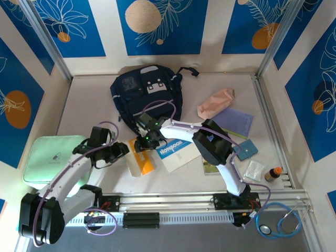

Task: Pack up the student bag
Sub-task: Pick up the book from the bottom-center of the table.

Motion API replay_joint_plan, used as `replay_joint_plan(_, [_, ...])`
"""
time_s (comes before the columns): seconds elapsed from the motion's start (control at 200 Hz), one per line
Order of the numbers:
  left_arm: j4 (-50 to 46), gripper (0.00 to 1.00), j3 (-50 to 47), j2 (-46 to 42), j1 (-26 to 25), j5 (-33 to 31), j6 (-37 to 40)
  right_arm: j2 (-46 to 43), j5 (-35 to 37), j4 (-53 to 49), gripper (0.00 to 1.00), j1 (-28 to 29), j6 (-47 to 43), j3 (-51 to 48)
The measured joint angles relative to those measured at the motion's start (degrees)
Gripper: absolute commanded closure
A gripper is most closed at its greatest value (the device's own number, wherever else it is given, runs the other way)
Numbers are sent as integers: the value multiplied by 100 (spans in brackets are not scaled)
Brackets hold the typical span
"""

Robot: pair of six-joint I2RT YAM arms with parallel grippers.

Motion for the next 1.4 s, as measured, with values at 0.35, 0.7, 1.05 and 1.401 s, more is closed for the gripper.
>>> replay_joint_plan(0.35, [13,69,-7,584,0,-240,2,111,221,-302,64,26,68,223])
replay_joint_plan(0.7, [-219,69,-90,776,0,-927,155,170,450,-479,65,70,155,363])
replay_joint_plan(1.05, [-13,76,-216,1001,2,-901,221,190,474,-518,66,70,177,396])
replay_joint_plan(1.401, [142,79,-361,343,0,-485,476,203,599,-603,73,57,289,424])
